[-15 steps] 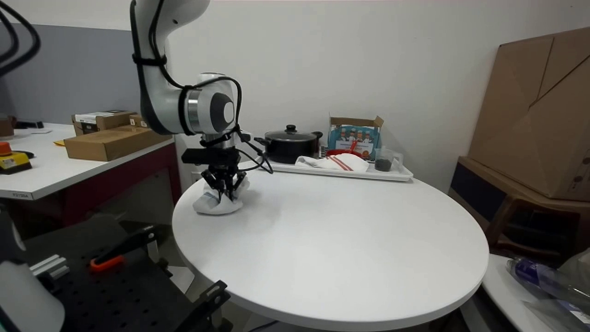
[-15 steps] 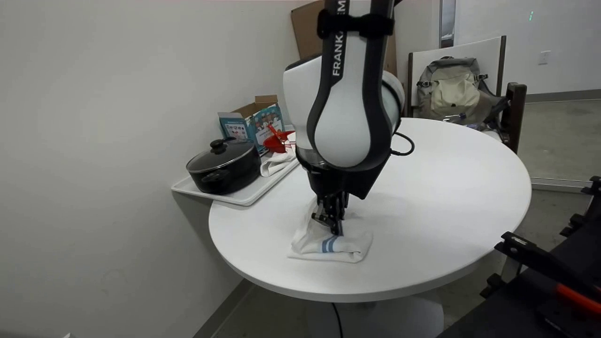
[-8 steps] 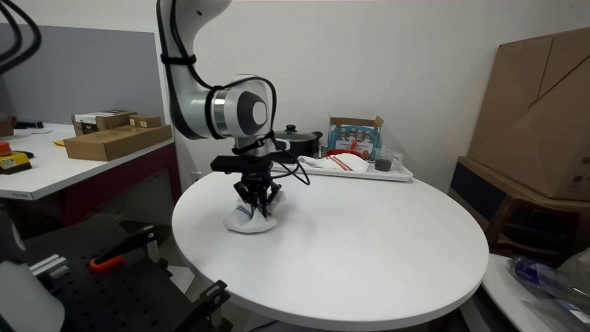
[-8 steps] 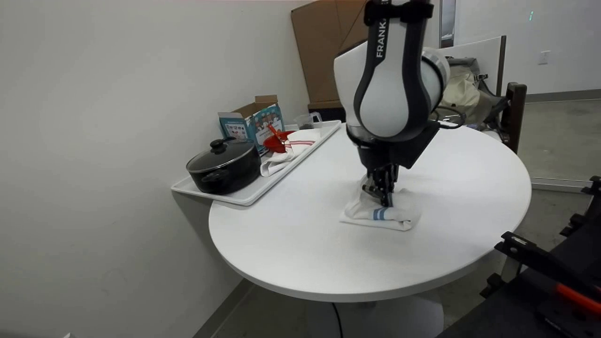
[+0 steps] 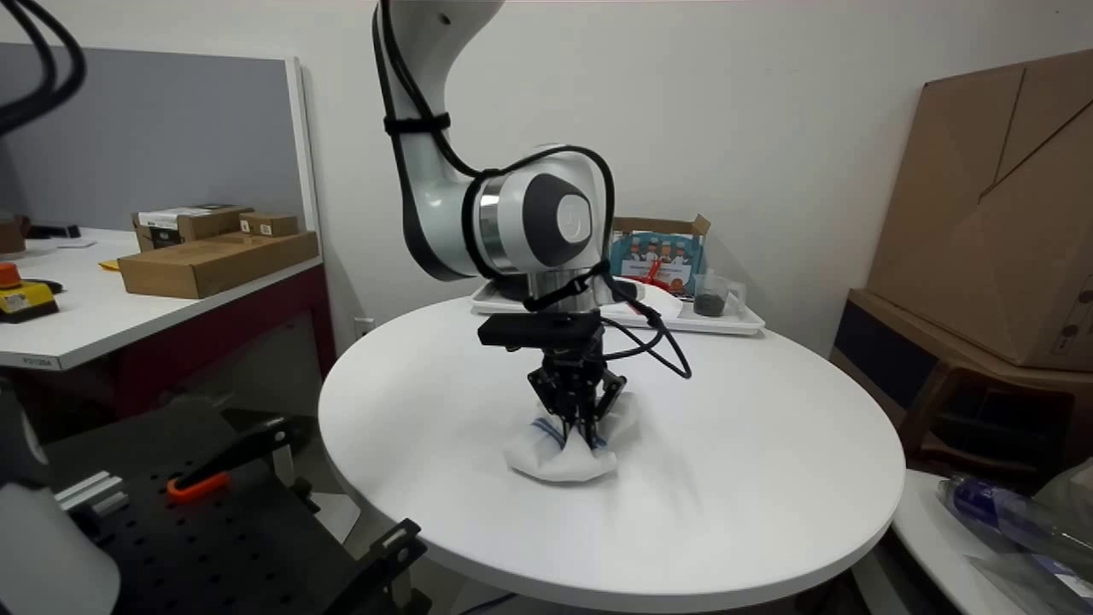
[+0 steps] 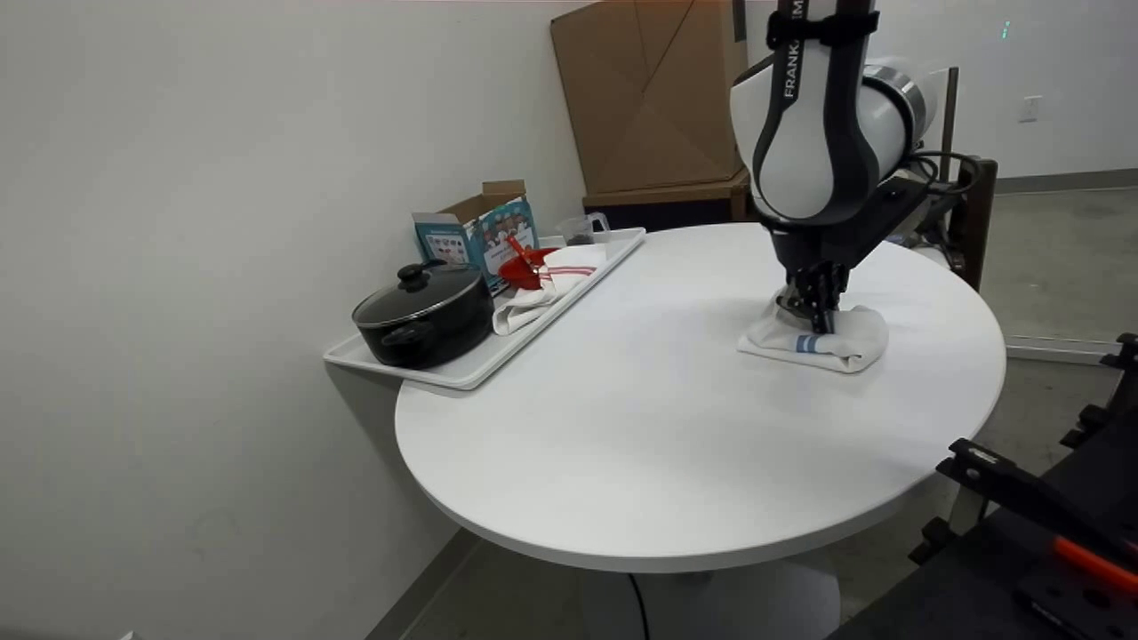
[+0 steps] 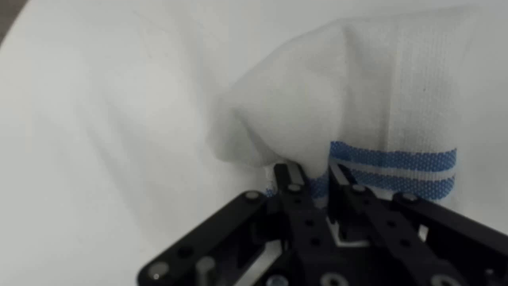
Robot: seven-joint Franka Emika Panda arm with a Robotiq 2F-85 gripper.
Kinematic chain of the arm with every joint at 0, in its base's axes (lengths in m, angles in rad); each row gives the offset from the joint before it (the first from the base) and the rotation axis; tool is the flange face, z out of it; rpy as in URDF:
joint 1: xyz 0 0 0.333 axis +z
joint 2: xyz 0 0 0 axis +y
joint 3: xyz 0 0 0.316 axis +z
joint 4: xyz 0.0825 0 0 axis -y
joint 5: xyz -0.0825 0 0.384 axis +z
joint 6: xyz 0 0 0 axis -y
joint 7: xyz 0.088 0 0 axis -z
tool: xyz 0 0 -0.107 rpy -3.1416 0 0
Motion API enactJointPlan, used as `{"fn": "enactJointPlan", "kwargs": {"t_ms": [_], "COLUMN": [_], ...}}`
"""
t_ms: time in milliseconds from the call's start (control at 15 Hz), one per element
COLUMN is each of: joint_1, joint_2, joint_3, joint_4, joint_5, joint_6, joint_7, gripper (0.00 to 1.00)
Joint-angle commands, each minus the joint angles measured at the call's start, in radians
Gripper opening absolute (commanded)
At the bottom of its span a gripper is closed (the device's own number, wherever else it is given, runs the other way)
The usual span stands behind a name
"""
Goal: Use the white and blue tea towel to wipe the table
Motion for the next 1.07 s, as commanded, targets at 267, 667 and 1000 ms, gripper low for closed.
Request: {"fn": "enactJointPlan", "kwargs": {"t_ms": [267,667,1000], "joint_1": [-0.007,-0.011,0.006], "joint_2": [0.037,-0.040,-0.073], "joint_3": [-0.123,-0.063,0.054], "joint_4": [0.036,-0.082,-0.145], "joint_5": [-0.041,-0.097,-0.123], "joint_6": [-0.059,-0.116,-0.082], "joint_7": [0.016,-0.014,-0.014], "gripper": [0.04,0.04,0.04]}}
